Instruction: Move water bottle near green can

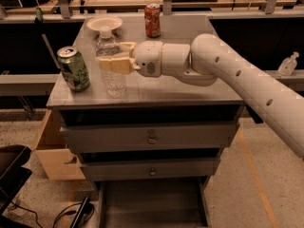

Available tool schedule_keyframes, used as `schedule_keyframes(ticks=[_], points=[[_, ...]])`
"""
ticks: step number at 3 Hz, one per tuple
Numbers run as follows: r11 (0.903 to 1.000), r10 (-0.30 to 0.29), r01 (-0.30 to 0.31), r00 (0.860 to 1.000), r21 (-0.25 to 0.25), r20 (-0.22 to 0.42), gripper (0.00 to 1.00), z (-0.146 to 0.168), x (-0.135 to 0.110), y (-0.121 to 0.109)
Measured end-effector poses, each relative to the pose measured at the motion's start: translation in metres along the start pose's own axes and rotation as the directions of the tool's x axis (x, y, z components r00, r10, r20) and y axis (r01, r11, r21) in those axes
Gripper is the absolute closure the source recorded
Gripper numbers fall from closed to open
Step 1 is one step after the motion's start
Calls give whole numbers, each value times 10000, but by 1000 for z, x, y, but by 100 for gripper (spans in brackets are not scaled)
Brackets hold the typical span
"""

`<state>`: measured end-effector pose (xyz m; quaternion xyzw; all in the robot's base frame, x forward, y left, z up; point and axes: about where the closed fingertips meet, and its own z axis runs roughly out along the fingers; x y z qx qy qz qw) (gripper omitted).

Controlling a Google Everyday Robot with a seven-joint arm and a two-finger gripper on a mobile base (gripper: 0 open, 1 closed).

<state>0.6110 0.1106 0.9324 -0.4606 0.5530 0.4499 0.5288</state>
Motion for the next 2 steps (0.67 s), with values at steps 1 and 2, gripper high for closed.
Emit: schedule_keyframes(ticks=[1, 2], points=[[10000, 0, 0, 10000, -2, 0, 15, 0, 0, 0], [10000, -7, 7, 10000, -49, 2, 0, 3, -1, 2]])
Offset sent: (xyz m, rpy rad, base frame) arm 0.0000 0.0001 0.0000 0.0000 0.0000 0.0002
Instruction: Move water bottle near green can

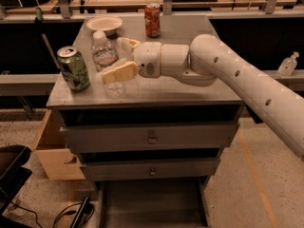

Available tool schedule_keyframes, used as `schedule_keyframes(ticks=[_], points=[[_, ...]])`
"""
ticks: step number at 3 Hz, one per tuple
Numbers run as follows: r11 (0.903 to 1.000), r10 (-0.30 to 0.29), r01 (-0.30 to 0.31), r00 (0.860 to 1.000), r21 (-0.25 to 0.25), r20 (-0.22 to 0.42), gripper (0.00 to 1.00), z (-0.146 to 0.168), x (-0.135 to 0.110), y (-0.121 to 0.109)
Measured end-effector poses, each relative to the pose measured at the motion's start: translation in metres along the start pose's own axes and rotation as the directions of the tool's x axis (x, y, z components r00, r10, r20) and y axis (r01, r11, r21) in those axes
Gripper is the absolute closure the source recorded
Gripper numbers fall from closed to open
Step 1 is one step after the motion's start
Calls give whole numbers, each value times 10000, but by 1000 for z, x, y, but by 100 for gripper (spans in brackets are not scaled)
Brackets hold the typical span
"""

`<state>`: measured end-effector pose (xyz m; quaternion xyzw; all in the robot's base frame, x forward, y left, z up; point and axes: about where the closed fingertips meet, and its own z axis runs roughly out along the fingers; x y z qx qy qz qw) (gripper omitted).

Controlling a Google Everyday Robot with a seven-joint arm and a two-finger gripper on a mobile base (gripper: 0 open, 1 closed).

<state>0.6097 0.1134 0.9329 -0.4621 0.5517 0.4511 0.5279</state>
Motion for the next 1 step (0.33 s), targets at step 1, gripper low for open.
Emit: schedule_keyframes(ticks=[1], points=[[10000, 0, 0, 10000, 0, 0, 0, 0, 0, 0]])
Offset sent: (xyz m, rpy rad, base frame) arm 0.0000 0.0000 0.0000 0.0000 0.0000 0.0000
